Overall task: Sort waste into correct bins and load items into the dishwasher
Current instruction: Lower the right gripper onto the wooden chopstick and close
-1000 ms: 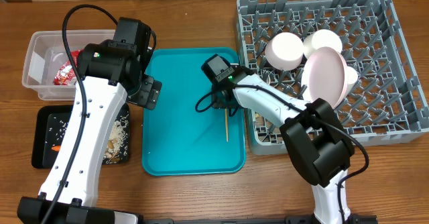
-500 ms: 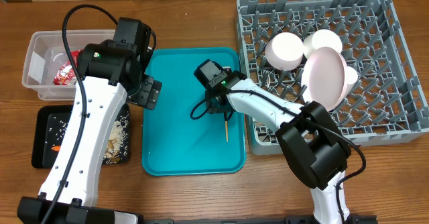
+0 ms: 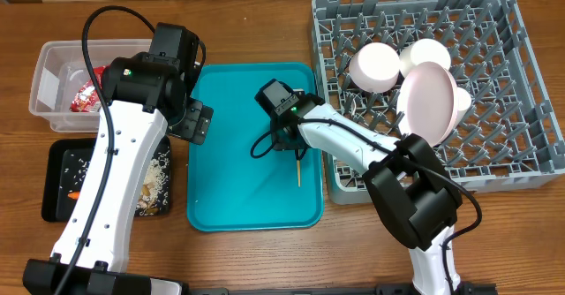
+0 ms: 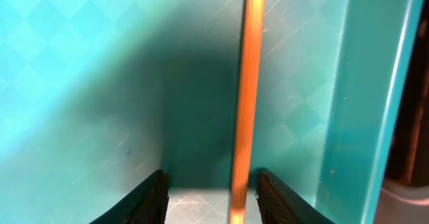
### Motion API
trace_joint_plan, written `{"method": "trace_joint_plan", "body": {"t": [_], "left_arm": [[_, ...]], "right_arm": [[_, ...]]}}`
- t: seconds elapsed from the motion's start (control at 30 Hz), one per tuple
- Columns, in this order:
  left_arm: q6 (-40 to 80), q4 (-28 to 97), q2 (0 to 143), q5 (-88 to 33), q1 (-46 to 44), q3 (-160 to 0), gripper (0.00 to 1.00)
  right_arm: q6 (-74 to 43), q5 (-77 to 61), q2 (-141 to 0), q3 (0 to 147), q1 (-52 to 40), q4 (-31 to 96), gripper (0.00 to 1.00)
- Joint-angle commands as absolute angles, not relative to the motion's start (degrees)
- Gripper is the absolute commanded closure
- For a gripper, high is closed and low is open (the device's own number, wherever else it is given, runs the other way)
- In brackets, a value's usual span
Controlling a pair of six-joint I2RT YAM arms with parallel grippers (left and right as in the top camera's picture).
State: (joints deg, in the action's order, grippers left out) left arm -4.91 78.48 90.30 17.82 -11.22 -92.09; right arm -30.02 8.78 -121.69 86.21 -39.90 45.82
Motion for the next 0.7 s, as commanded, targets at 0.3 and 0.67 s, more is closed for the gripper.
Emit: {"method": "trace_joint_plan", "body": {"t": [0.3, 0.67], "left_arm": [[-5.8, 78.6, 89.7, 18.4, -11.3, -93.1, 0.00], [-5.8, 78.6, 89.7, 18.4, -11.3, -93.1, 0.00]], "right_arm": [[-30.8, 4.9, -122.9, 87.1, -41.8, 46.1, 0.57], [-31.6, 7.5, -122.9, 87.9, -41.7, 44.9, 0.57]]}}
